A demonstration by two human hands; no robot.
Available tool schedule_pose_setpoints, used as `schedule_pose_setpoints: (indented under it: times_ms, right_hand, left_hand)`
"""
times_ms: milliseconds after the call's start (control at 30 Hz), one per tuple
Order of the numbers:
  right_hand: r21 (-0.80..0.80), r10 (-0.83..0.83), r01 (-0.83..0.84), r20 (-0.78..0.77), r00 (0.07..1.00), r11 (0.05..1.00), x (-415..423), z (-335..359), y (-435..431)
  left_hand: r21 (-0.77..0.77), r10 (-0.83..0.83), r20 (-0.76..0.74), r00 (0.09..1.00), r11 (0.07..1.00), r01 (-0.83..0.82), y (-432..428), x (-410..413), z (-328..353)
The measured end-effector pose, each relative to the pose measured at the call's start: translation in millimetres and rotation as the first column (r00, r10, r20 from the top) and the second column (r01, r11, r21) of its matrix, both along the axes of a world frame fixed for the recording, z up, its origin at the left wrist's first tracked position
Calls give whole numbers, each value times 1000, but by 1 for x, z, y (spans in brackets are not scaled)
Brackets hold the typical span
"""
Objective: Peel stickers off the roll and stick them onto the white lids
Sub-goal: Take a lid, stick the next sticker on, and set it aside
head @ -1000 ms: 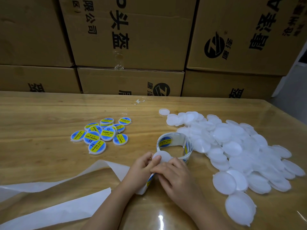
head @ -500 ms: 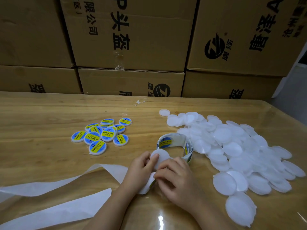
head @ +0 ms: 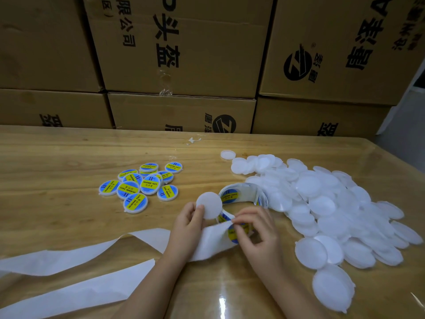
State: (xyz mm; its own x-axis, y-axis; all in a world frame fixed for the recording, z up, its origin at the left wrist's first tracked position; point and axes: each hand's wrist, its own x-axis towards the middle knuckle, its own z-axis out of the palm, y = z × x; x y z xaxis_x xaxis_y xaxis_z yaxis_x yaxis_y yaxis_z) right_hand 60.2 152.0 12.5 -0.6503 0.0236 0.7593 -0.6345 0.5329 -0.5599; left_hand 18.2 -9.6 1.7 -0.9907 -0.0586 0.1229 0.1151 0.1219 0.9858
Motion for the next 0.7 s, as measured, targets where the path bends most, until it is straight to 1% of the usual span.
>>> schedule_pose_setpoints:
  times_ms: [67,133,200,267,333,400,533,700]
  right_hand:
    - [-152,11,1,79,997,988,1,3,1]
    - [-285,10,46,194,981,957,3,5,2]
    - [-346,2,96,273,962,933,4,5,3]
    - [-379,-5,131,317,949,916,5,6,3]
    - [-414,-7,149,325,946,898,5,8,4]
    - [-435,-13,163,327,945,885,6,10,3]
    - [-435,-34,196,352,935,879,6,11,2]
    - [-400,-65,228,382,922,888,3,10,3]
  left_hand:
    - [44,-39,-28,999,998,40,1,1,1]
    - [27,-87,-58,995,996,88,1,1,1]
    - [19,-123,-88,988,992,126,0,1,2]
    - [88,-157,-76,985,983,163,-1,3,4]
    - [182,-209,-44,977,960,213,-2,4,6]
    - [232,-259,-23,965,938,258,-2,5,7]
    - [236,-328,7,945,918,317,-1,6,7]
    - [254,-357,48,933,908,334,-2,7,9]
